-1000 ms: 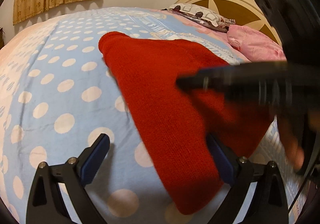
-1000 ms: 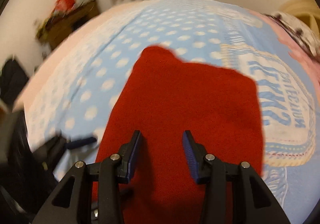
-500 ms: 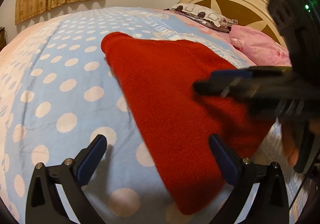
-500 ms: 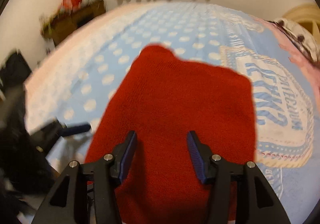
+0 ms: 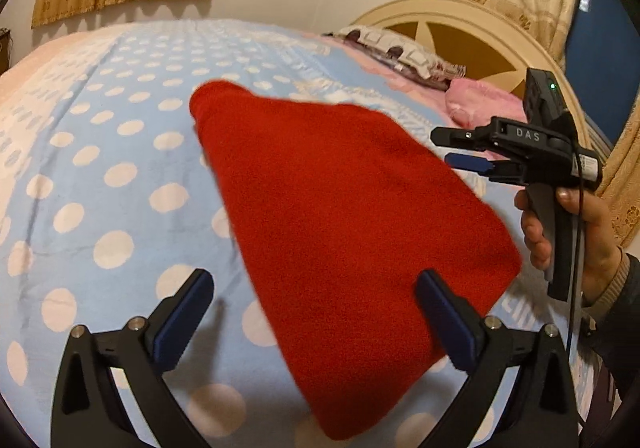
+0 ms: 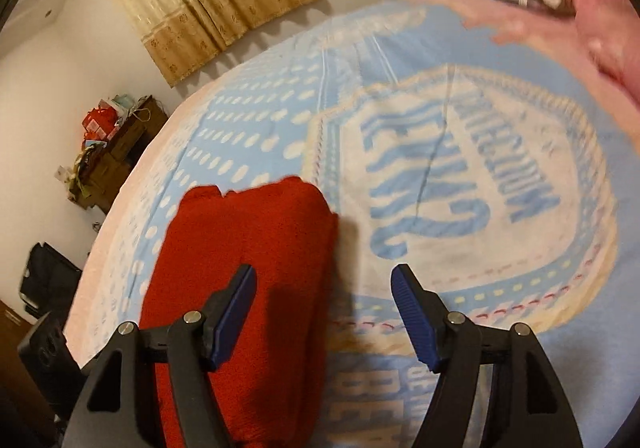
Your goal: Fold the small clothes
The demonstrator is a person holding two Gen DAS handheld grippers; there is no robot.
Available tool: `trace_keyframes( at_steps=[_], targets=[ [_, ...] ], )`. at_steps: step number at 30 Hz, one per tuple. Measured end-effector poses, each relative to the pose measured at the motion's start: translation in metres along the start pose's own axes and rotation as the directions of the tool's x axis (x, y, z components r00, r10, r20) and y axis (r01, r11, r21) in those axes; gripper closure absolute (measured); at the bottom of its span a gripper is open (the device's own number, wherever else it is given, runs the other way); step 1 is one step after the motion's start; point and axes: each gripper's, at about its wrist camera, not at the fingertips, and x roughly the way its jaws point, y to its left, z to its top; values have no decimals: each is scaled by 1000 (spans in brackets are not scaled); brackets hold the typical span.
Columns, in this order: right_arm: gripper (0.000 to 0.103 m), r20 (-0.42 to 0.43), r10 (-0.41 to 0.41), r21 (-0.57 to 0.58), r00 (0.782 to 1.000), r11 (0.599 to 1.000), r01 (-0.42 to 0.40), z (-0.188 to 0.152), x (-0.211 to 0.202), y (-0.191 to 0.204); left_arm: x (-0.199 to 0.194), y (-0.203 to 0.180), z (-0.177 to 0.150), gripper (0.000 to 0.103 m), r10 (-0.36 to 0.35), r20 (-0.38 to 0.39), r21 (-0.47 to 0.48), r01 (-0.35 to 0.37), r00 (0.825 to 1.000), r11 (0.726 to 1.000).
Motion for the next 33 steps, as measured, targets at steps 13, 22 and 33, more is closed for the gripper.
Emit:
trace_keyframes(
  at_steps=[13,22,33],
  targets=[
    [33,-74,210,90,975,975,-204,13,62,-19,13,7,-3,0,-32,-58,-43,30,998,999],
    [32,-105,283,23,953,959,-282,18,73,-7,13,7,-4,0,-38,-59,-40,35,998,999],
    [68,-100,340,-10,935,939,-343,13,85,6,16,6,-3,0,-63,-68,-42,60,996,997]
  ],
)
